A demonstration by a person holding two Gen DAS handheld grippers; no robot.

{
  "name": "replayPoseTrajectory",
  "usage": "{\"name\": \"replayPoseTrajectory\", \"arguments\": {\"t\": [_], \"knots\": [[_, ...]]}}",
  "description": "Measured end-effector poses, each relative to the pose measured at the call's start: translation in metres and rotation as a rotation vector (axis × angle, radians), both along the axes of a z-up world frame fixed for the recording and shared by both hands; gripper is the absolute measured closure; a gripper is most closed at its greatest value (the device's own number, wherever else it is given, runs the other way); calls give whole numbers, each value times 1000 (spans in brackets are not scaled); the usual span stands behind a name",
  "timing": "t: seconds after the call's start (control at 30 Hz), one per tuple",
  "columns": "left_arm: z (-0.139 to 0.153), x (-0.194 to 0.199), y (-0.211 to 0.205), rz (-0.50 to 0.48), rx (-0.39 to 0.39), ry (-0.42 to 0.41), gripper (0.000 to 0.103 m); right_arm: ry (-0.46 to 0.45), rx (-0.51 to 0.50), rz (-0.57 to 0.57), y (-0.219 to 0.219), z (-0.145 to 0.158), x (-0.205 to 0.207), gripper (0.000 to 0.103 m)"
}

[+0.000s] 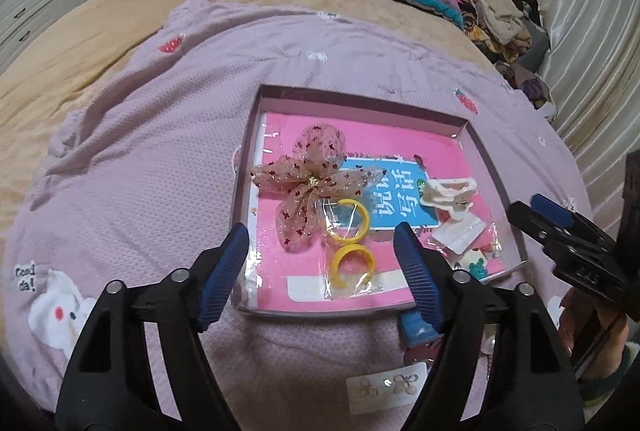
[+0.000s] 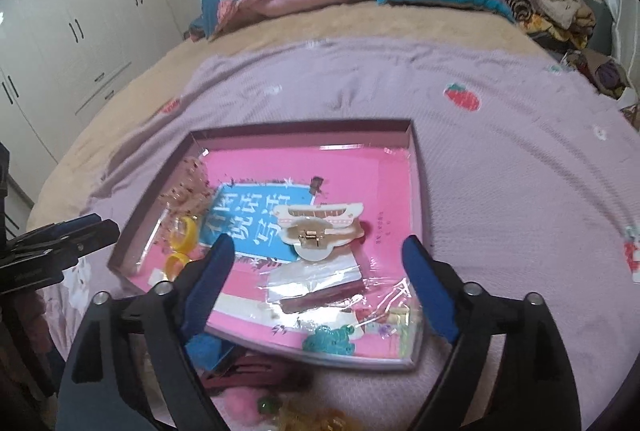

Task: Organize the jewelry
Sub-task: 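Lower the yellow hoops into the box with the left tool while the right tool places the claw clip there, then withdraw both tools from the box toward the remaining jewelry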

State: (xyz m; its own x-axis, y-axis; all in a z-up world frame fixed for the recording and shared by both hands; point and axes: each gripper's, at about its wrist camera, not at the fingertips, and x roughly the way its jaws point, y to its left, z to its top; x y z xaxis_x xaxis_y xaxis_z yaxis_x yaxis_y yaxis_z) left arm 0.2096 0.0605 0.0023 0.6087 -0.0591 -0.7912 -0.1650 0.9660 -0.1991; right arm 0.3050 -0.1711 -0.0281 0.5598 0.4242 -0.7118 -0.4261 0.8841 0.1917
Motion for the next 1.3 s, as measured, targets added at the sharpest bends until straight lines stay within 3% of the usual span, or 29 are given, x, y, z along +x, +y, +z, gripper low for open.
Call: {"name": "replayPoseTrajectory", "arguments": {"t": [0.2,0.83,1.3], "knots": [[20,-13,3,31,-7,-41,10,-59,14,-22,-11,24,-20,6],[67,-54,-13,13,-12,-144,10,-177,68,-71,-59,83,-81,5],[68,-85,-29,-26,16,-162,10,-209,67,-50,-72,88,-123,5]]}}
